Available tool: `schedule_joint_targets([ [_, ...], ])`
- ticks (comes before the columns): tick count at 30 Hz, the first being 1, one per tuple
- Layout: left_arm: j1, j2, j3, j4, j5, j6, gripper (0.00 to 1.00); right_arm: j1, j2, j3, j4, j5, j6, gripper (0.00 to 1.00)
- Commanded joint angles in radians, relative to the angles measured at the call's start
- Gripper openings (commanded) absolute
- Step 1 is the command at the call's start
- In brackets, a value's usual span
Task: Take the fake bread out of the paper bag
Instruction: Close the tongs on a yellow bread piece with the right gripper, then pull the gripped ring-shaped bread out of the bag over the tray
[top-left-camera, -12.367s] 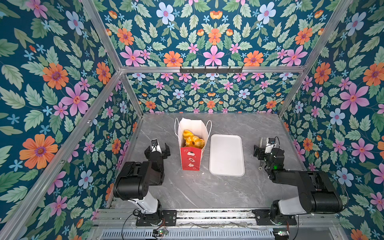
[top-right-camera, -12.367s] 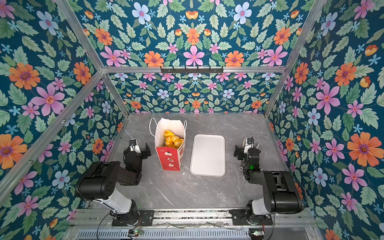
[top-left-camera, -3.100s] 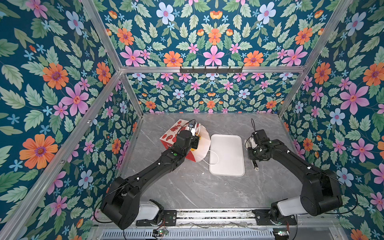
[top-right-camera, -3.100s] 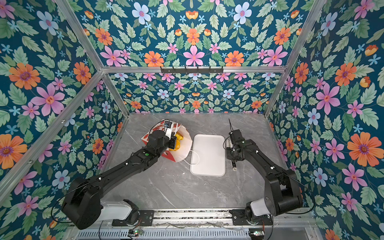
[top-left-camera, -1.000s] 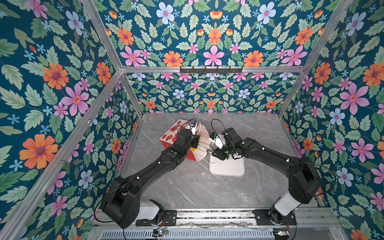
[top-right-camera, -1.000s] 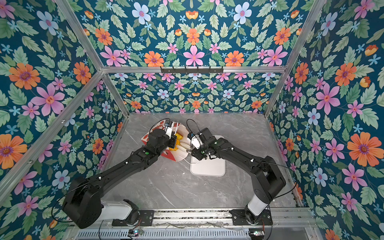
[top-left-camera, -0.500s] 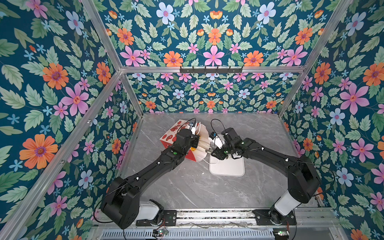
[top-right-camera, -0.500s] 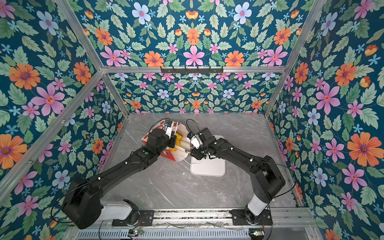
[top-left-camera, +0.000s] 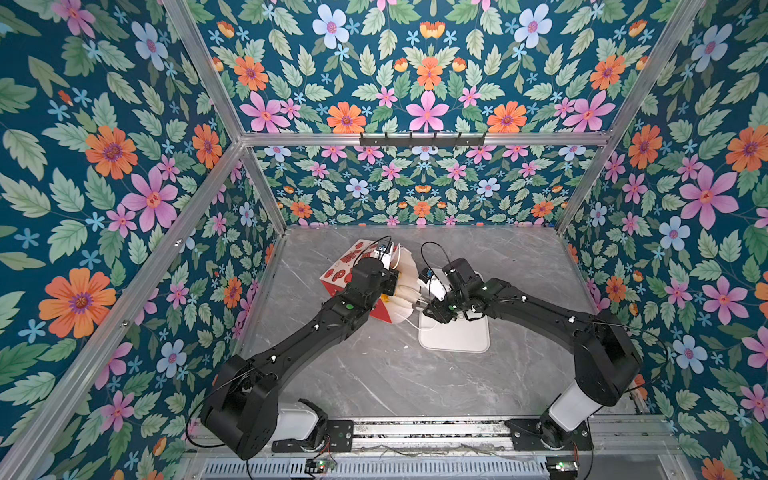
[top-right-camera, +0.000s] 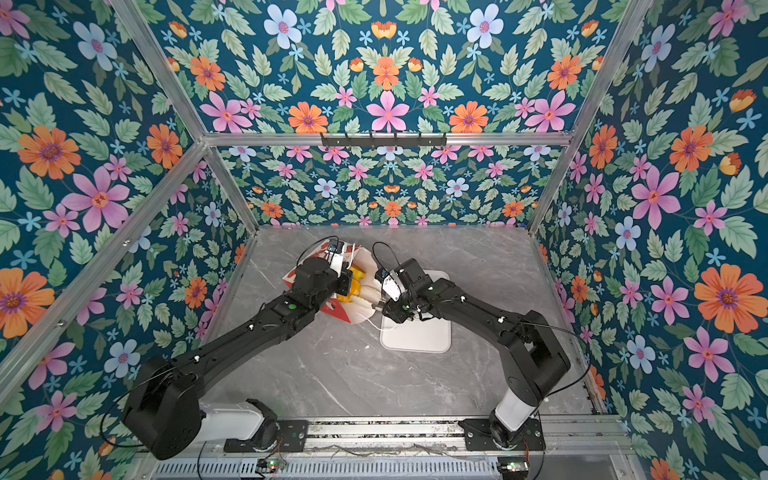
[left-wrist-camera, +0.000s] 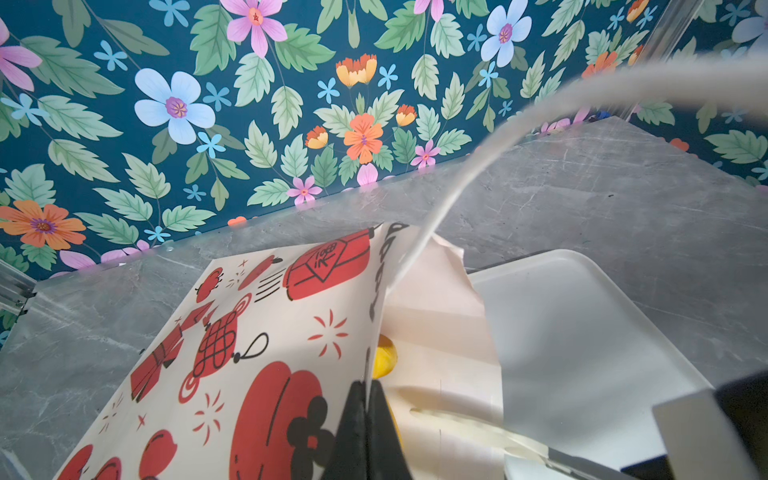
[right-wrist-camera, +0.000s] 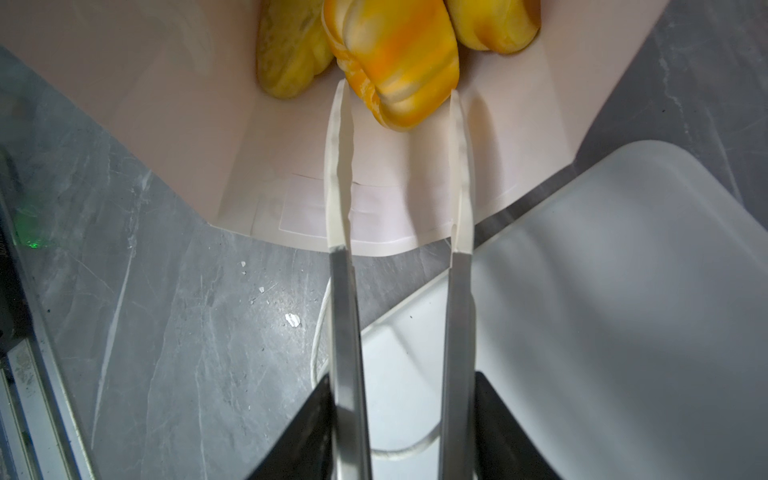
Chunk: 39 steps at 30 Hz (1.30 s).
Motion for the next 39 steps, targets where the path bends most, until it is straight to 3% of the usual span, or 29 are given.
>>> schedule_joint_targets([
  [1,0.001,-0.004,0.003,0.02,0.006,-0.011,0.0,0.001,0.03,0.009,0.039,0.003,0.019,0.5],
  [16,0.002,-0.005,0.001,0.037,0.026,-0.021,0.0,0.001,0.103,0.069,0.061,-0.01,0.045,0.5],
  [22,0.002,-0.013,-0.007,0.04,0.017,-0.023,0.0,0.0,0.109,0.077,0.06,-0.002,0.052,0.37],
  [27,0.001,-0.012,-0.014,0.046,0.0,-0.025,0.0,0.002,0.057,0.054,0.03,0.006,0.05,0.29],
  [39,0.002,0.019,0.009,0.064,-0.07,-0.04,0.0,-0.001,-0.11,0.035,-0.184,-0.008,0.075,0.27],
])
